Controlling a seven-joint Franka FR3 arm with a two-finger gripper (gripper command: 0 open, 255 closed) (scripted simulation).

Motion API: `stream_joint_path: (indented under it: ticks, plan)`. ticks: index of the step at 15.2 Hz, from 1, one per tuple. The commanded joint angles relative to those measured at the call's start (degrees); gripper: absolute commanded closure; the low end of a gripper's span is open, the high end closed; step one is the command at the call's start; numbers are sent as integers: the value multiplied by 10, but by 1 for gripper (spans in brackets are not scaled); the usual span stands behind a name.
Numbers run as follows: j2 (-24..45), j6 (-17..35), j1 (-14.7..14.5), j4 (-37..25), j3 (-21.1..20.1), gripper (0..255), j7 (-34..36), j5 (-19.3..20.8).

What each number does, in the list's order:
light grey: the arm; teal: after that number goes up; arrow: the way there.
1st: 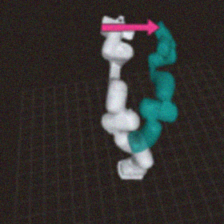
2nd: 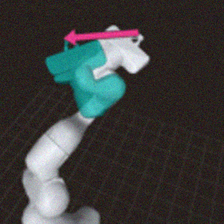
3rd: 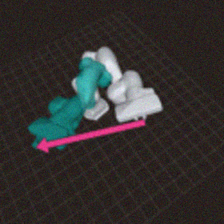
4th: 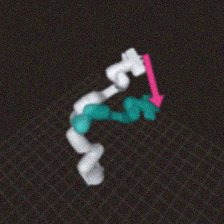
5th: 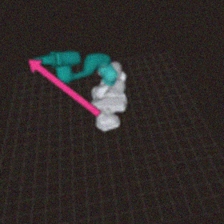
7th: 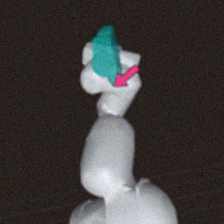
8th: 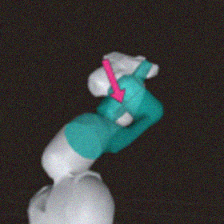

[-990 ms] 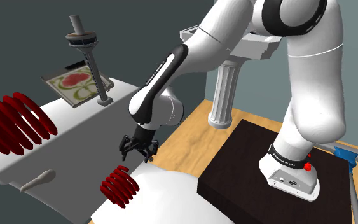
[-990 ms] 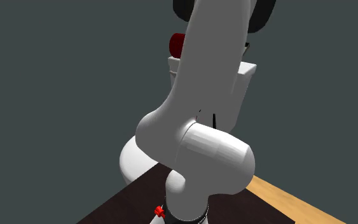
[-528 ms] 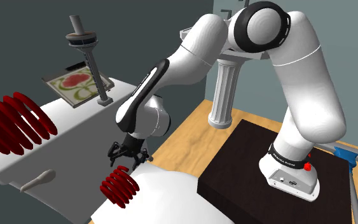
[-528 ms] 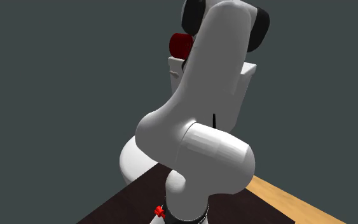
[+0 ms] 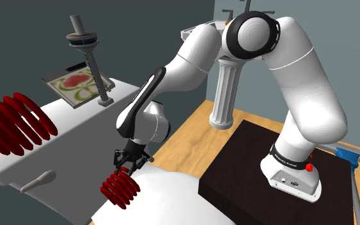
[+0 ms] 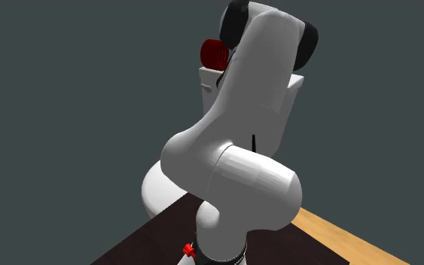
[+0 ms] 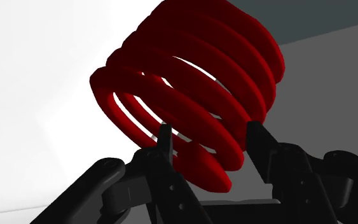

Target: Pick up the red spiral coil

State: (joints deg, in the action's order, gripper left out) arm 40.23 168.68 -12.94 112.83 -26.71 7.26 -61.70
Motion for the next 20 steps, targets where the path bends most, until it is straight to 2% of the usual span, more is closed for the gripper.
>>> stream_joint_path:
  ticks: [1,8,20]
  plan:
    - [1,0,0,0,0,255,0,0]
    - [2,1,1,0,-1,255,-2,-1]
    - [-94,-52,-21,37,31,255,84,41]
